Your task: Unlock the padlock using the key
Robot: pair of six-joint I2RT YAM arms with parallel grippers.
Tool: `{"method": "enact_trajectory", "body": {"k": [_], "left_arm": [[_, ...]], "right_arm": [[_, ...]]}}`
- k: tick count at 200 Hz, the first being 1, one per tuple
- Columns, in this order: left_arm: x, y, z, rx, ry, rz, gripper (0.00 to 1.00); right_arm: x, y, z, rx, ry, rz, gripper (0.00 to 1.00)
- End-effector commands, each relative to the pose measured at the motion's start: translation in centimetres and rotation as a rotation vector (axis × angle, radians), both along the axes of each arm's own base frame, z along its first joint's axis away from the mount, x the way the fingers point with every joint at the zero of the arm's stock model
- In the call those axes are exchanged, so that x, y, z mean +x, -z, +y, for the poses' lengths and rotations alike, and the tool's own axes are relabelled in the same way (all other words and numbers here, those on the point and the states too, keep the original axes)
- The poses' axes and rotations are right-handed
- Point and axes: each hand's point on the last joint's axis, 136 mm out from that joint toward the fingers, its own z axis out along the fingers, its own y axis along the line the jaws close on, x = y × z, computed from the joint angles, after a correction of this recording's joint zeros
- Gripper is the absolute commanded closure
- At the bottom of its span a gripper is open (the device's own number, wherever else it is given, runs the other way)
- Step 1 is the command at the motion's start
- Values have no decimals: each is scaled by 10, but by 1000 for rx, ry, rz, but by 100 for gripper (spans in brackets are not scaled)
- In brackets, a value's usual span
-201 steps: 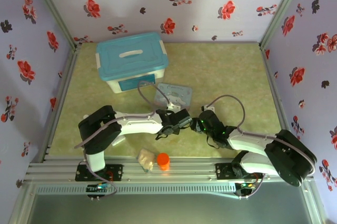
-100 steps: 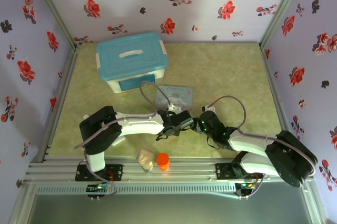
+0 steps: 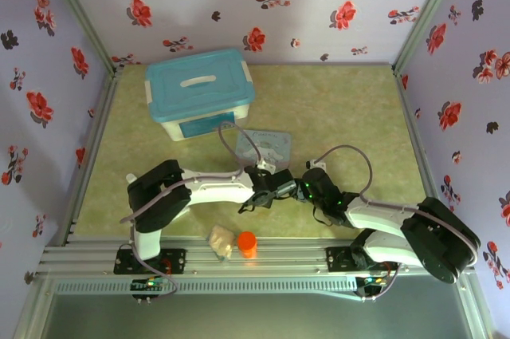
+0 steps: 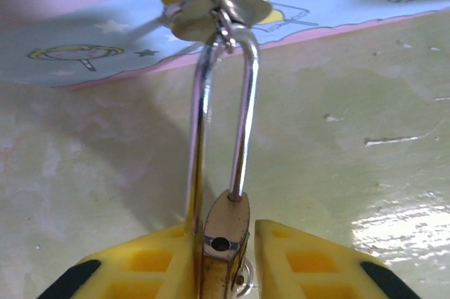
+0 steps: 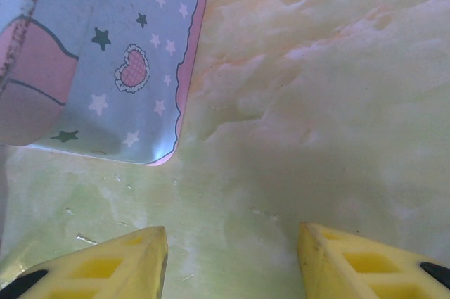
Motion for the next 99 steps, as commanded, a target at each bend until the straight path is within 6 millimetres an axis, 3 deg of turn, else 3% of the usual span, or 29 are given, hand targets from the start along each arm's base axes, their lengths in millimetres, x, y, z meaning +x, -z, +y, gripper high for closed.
{"method": "enact_trajectory", "body": {"k": [1, 80, 99], "left_arm": [[-7, -2, -3, 22, 9, 4, 74], [-10, -17, -11, -32, 26, -17, 69], [-5, -32, -5, -100, 10, -34, 60]], "right_arm": [[-1, 6, -2, 9, 22, 17, 49], [-3, 2, 3, 39, 0, 10, 48], [-6, -10, 11, 107, -35, -6, 45]]}}
